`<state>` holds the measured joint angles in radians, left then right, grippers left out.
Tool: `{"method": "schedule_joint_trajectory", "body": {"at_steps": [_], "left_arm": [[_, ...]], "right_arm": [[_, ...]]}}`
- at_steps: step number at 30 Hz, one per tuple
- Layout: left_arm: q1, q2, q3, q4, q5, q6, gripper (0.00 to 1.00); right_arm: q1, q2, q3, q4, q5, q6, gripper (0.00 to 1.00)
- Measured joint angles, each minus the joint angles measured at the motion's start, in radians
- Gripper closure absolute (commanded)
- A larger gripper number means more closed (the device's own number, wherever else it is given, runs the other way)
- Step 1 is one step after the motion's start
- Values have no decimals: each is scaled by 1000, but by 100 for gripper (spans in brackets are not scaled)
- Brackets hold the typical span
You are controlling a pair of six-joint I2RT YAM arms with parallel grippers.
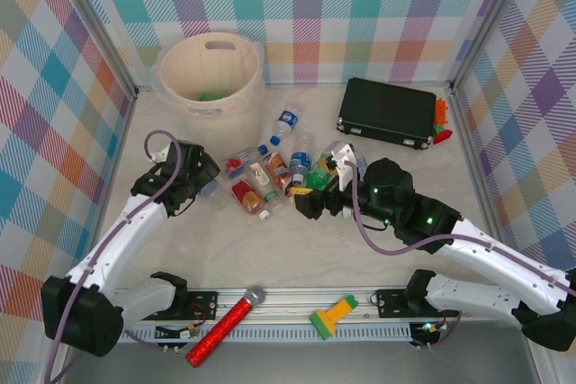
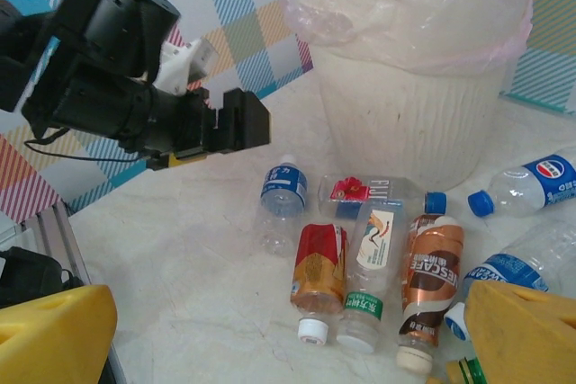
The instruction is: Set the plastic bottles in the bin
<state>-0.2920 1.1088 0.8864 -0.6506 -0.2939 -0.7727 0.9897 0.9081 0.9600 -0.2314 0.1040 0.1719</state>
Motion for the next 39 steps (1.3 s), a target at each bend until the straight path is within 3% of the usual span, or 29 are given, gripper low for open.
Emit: {"method": "schedule_joint_trajectory", "body": {"at_steps": [9,31,39], "left_arm": [[2,166,-17,32,62,-62,0],[23,330,-151,255,155,-126,15],[33,355,-170,322,152,-127,31]], "right_arm": [[0,7,0,-33,-1,4,1],[0,60,1,-43,-16,7,1],[0,60,2,-47,-20,8,1]]}}
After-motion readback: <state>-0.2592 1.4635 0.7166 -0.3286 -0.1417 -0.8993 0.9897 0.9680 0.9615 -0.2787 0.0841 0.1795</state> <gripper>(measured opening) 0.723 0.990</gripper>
